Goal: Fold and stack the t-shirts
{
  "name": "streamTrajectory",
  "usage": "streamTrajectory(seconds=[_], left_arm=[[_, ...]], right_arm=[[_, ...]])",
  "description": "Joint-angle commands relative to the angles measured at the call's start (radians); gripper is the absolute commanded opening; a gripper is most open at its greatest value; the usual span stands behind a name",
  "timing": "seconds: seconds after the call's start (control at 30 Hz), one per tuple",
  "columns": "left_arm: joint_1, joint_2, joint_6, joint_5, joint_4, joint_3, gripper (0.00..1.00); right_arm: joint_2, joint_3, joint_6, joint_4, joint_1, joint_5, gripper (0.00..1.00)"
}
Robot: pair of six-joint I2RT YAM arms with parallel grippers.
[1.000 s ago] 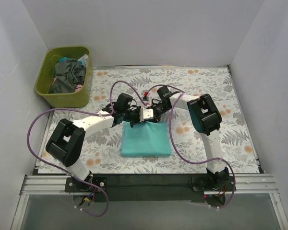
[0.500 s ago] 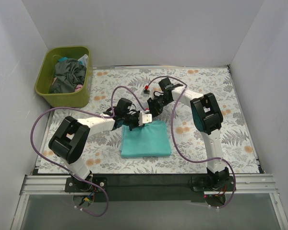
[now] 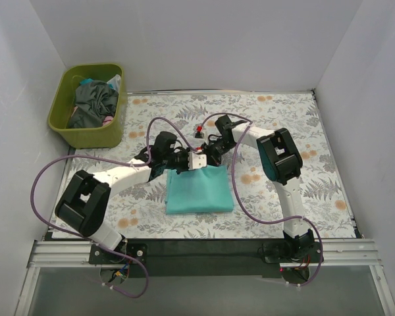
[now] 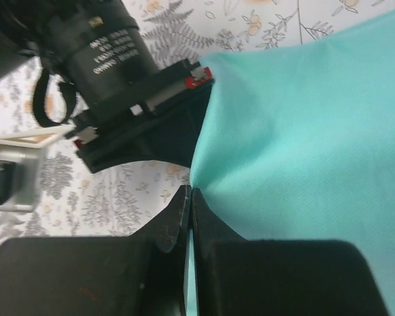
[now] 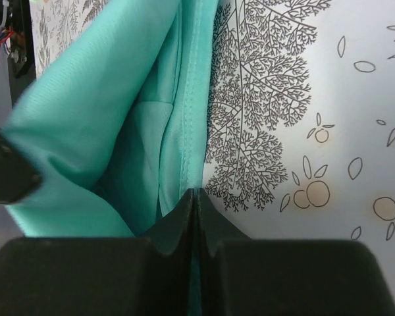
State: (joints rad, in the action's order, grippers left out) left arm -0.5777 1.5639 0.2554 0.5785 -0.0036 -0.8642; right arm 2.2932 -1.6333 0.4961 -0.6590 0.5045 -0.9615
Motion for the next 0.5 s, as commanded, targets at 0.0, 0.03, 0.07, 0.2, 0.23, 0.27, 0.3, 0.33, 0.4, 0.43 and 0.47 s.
streamTrajectory(seconds=[0.0, 0.03, 0.07, 0.2, 0.23, 0.27, 0.3, 0.33, 0.4, 0.43, 0.47], left_arm=[[0.004, -0.067, 0.047, -0.038, 0.091, 0.022, 0.00], [0.006, -0.067, 0.051, -0.057, 0.121, 0.030, 0.00], [0.007, -0.061, 0.057, -0.058, 0.135, 0.042, 0.00], [0.009, -0.015, 0.071, -0.065, 0.166, 0.054, 0.00], [0.010, -0.004, 0.073, -0.066, 0.183, 0.056, 0.00], [0.010, 0.011, 0.071, -0.077, 0.197, 0.060, 0.00], [0.010, 0.033, 0.070, -0.086, 0.215, 0.073, 0.00], [0.010, 0.045, 0.068, -0.094, 0.249, 0.077, 0.00], [0.010, 0.064, 0.071, -0.100, 0.274, 0.085, 0.00], [0.010, 0.082, 0.070, -0.103, 0.296, 0.086, 0.00], [0.012, 0.090, 0.068, -0.103, 0.304, 0.085, 0.00]], right_arm=[[0.032, 0.027, 0.059, -0.056, 0.006, 0.047, 0.10], [0.032, 0.026, 0.062, -0.059, 0.006, 0.041, 0.09], [0.031, 0.027, 0.064, -0.062, 0.006, 0.041, 0.09], [0.025, 0.004, 0.061, -0.067, -0.003, 0.049, 0.09], [0.026, -0.006, 0.058, -0.067, -0.015, 0.062, 0.09], [0.025, -0.016, 0.053, -0.070, -0.021, 0.072, 0.10], [0.023, -0.028, 0.050, -0.070, -0.027, 0.084, 0.11], [0.015, -0.048, 0.048, -0.071, -0.040, 0.113, 0.14], [0.002, -0.065, 0.053, -0.073, -0.049, 0.153, 0.18], [-0.015, -0.072, 0.058, -0.073, -0.058, 0.188, 0.24], [-0.024, -0.089, 0.059, -0.073, -0.061, 0.211, 0.27]])
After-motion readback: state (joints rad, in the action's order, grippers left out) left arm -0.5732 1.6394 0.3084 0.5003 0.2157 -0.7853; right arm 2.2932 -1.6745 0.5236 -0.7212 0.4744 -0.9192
